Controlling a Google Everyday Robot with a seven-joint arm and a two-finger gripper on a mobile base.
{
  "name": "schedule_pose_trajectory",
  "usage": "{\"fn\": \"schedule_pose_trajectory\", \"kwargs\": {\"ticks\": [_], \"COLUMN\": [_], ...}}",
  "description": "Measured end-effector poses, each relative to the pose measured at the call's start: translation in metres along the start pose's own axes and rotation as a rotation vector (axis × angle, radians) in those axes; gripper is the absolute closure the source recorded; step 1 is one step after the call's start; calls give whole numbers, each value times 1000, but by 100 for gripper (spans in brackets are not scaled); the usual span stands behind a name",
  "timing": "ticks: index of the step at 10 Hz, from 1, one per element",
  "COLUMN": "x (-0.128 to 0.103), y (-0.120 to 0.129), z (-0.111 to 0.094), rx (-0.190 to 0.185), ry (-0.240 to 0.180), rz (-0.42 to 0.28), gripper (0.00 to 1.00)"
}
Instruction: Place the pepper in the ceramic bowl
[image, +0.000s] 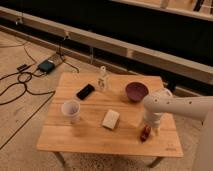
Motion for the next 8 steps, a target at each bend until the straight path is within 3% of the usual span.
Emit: {"fn": "schedule_pose_trajectory", "kwargs": {"ticks": [1, 5, 6, 8], "x": [-2, -5, -6, -11], "y": [1, 9, 14, 26], "z": [2, 5, -2, -16], "rx": [-4, -30, -37, -42], "ry": [4, 22, 22, 13], "rz": [3, 8, 6, -14], "gripper": [37, 75, 90, 100]}}
